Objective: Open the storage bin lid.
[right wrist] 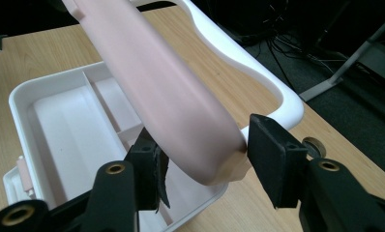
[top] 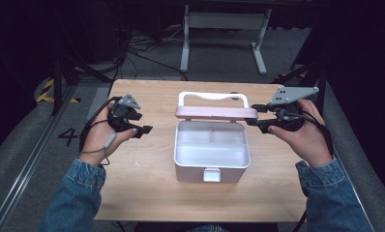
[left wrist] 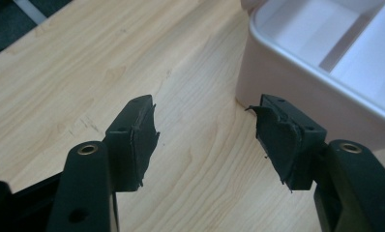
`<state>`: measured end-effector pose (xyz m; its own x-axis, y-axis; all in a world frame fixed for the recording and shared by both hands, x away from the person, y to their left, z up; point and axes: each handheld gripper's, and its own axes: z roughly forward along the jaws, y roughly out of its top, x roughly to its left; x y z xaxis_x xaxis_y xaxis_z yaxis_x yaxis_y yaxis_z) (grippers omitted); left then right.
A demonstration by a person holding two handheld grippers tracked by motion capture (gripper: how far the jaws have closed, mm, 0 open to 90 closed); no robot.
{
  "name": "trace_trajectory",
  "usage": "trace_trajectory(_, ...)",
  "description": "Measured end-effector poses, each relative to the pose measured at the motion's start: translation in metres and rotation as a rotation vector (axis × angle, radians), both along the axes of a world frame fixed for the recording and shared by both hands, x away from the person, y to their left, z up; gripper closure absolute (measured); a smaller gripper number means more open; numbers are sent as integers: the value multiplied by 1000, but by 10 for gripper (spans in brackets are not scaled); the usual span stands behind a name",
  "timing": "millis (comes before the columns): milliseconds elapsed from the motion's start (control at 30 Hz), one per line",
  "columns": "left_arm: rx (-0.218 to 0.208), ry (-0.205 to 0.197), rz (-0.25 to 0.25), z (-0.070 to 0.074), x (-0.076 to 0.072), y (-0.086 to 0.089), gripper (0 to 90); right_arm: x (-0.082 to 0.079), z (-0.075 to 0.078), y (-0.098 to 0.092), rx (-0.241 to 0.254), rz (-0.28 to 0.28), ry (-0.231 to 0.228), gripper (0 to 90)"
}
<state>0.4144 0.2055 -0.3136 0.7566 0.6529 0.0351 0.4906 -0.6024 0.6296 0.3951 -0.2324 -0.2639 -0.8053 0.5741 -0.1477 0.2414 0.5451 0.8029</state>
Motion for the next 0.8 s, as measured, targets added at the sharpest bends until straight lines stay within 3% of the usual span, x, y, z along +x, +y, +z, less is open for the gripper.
trace_trajectory(100, 22, 22, -2, -5, -1, 3, 400, 3, 2, 0, -3, -4, -2, 517)
trace_trajectory(267, 24, 41, 0, -14, -3, 7, 396, 8, 4, 4, -9, -11, -1, 524)
trace_trajectory(800, -9, 91, 17, -39, -5, 24, 401, 35, 10, 12, 17, -48, -5, 638)
